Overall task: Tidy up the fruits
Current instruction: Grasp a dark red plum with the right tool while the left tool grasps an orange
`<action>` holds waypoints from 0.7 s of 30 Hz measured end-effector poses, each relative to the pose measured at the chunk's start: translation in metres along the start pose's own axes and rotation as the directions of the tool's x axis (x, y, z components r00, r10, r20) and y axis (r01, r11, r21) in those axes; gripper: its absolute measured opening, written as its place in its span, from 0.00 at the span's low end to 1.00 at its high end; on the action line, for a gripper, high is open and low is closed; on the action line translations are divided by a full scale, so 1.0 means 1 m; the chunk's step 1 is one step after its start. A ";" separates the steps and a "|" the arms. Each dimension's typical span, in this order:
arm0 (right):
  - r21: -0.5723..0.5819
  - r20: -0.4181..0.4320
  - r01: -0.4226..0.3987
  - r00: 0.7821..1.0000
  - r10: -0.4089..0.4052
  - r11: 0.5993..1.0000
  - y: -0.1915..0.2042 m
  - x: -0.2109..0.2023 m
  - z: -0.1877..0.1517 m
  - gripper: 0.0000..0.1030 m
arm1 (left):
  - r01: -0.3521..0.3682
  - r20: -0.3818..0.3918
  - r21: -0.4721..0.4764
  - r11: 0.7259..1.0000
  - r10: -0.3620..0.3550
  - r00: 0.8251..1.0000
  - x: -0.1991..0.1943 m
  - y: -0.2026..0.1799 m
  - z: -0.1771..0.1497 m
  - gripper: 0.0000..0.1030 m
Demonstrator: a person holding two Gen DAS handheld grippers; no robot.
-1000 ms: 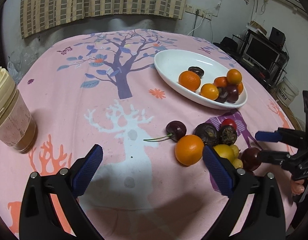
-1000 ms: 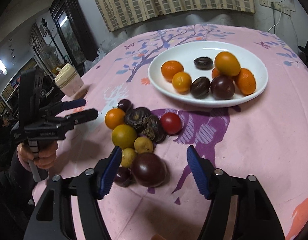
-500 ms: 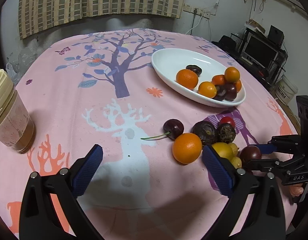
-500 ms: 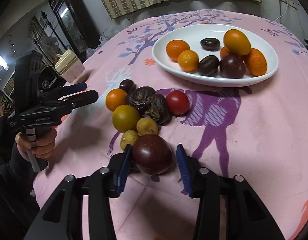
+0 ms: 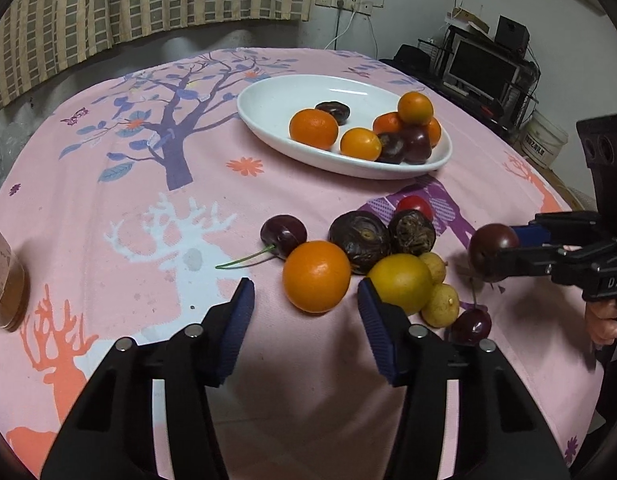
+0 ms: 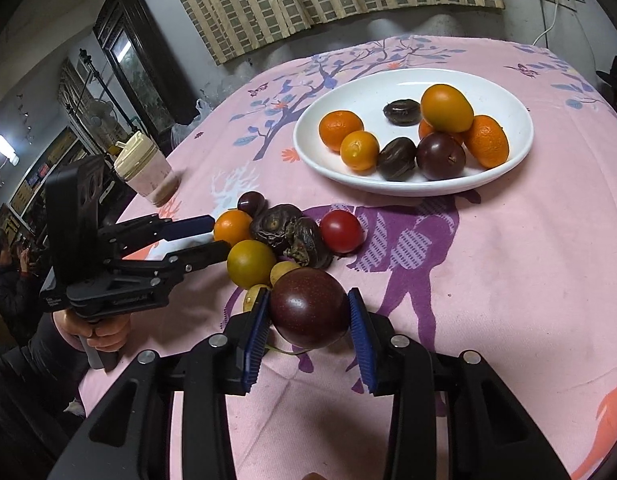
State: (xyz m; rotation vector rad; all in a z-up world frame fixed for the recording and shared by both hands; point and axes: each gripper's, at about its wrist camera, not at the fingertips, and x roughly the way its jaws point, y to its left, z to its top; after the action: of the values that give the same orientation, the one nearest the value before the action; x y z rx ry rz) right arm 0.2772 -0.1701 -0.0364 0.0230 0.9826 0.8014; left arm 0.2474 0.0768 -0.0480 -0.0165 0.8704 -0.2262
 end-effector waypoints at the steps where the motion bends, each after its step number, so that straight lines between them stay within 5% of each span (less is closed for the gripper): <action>1: -0.002 -0.001 0.001 1.000 -0.001 1.000 0.000 0.000 0.000 0.38 | 0.004 -0.002 -0.007 1.000 -0.004 1.000 0.001 0.001 0.001 0.51; 21: -0.007 0.006 0.032 0.999 -0.032 0.999 0.002 -0.001 -0.002 0.38 | 0.003 -0.032 0.007 1.000 -0.003 0.999 0.017 -0.006 0.004 0.36</action>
State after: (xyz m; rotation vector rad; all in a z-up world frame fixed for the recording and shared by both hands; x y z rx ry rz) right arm 0.2745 -0.1700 -0.0362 0.0034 0.9727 0.7756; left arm 0.2600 0.0668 -0.0581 -0.0081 0.9018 -0.2329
